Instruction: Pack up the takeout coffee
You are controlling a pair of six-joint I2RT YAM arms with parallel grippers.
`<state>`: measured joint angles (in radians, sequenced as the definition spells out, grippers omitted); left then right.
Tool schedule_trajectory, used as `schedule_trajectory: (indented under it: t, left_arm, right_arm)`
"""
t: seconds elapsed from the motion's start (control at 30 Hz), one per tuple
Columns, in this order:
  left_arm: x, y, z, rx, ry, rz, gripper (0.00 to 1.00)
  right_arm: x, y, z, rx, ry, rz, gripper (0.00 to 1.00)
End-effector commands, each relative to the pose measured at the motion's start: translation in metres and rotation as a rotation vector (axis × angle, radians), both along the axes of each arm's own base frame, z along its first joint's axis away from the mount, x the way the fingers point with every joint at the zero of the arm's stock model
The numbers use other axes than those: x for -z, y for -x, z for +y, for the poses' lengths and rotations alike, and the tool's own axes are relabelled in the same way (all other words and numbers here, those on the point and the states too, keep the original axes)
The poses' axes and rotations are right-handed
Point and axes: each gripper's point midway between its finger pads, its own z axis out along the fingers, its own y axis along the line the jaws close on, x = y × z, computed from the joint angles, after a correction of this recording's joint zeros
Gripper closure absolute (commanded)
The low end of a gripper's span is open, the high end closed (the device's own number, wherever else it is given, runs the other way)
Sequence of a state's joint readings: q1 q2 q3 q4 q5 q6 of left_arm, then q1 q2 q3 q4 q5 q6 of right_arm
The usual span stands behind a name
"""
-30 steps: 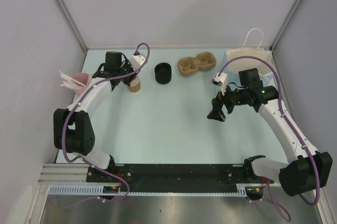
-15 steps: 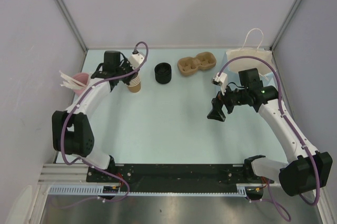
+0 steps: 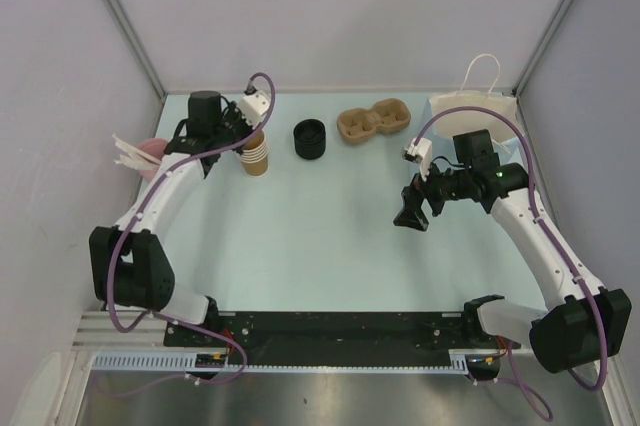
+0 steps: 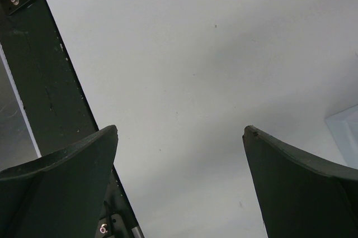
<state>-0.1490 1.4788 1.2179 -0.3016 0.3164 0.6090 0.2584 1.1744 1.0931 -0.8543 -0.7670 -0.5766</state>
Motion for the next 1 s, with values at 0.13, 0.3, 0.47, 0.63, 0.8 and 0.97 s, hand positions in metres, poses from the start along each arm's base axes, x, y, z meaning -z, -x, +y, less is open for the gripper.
schedule_trajectory:
  t: [0.13, 0.3, 0.47, 0.63, 0.8, 0.97]
  left_arm:
    - [-0.085, -0.006, 0.004, -0.025, 0.044, -0.229, 1.00]
    - [-0.105, 0.004, 0.002, -0.010, 0.055, -0.275, 0.99]
    - [-0.120, 0.020, -0.005, 0.036, 0.070, -0.301, 1.00]
    - [-0.123, 0.050, -0.037, 0.161, 0.066, -0.307, 1.00]
    - [-0.107, 0.094, -0.085, 0.323, 0.064, -0.287, 1.00]
    - [-0.079, 0.131, -0.125, 0.457, 0.060, -0.225, 1.00]
  right_arm:
    - [0.001, -0.005, 0.000, 0.008, 0.000, -0.010, 0.00]
    - [0.002, -0.006, -0.001, 0.011, 0.004, -0.010, 0.00]
    - [0.003, -0.007, -0.001, 0.014, 0.006, -0.008, 0.00]
    - [0.003, -0.007, -0.001, 0.016, 0.008, -0.007, 0.00]
    - [-0.004, -0.013, -0.004, 0.050, -0.003, -0.036, 0.00]
    - [-0.018, -0.016, -0.013, 0.094, -0.043, -0.068, 0.00]
